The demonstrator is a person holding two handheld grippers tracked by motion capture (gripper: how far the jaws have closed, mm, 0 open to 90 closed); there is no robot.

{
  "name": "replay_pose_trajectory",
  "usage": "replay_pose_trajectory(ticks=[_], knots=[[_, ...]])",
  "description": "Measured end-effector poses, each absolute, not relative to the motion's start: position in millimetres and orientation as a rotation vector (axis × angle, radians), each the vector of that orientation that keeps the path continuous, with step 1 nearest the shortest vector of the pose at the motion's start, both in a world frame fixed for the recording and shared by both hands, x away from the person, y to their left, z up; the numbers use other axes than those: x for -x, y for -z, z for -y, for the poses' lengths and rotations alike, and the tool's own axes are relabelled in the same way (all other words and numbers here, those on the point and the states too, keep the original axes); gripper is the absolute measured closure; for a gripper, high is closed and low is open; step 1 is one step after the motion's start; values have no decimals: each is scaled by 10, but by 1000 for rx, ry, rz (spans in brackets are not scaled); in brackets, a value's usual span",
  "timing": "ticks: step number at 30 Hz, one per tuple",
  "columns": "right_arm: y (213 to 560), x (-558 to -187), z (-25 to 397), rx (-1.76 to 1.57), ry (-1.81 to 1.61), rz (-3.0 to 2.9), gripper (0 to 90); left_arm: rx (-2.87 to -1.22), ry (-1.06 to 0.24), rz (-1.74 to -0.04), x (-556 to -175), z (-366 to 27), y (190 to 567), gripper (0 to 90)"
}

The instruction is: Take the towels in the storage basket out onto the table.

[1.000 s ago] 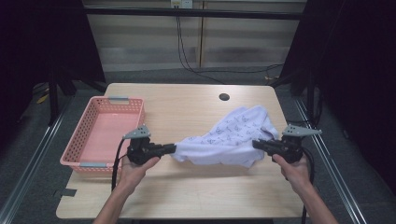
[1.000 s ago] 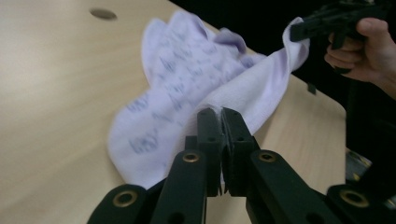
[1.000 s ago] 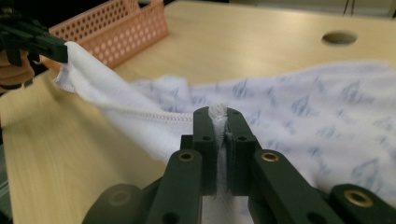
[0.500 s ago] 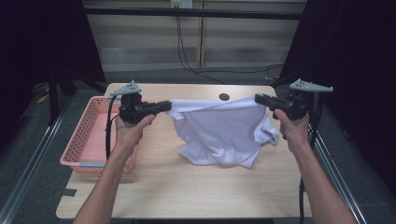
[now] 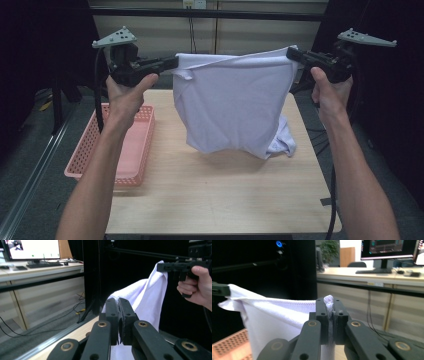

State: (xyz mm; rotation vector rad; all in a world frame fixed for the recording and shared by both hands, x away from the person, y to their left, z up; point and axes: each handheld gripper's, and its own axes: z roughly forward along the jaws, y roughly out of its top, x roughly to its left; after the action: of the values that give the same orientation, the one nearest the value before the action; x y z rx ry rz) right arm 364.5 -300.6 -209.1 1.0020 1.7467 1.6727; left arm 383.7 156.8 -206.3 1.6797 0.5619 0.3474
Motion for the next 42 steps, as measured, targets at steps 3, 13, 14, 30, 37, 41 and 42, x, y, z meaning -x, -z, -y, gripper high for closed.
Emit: replay_pose_trajectory(ticks=[3, 13, 14, 30, 37, 41, 42], knots=[[2152, -3551, 3012, -984, -1696, -1763, 860, -1736, -325, -531, -3658, -1585, 2202, 877], [3330, -2749, 3012, -1023, -1748, -1993, 861, -1900, -91, -534, -2898, -1711, 3407, 873], [3461, -2616, 3004, -1032, -1736, -2027, 860, -1905, -66, -540, -2814, -1717, 3490, 872], [4481, -1613, 3065, -1188, -1575, -2281, 644, -2011, 142, -543, -2247, -1733, 4248, 709], [4512, -1941, 3097, -1197, -1439, -2263, 617, -2064, 159, -657, -2788, -1539, 4611, 743], [4628, -2307, 3068, -1202, -1320, -2293, 575, -2133, 123, -717, -3003, -1386, 4819, 702], [4665, -2391, 3050, -1211, -1284, -2296, 558, -2157, 104, -735, -3047, -1363, 4868, 668]])
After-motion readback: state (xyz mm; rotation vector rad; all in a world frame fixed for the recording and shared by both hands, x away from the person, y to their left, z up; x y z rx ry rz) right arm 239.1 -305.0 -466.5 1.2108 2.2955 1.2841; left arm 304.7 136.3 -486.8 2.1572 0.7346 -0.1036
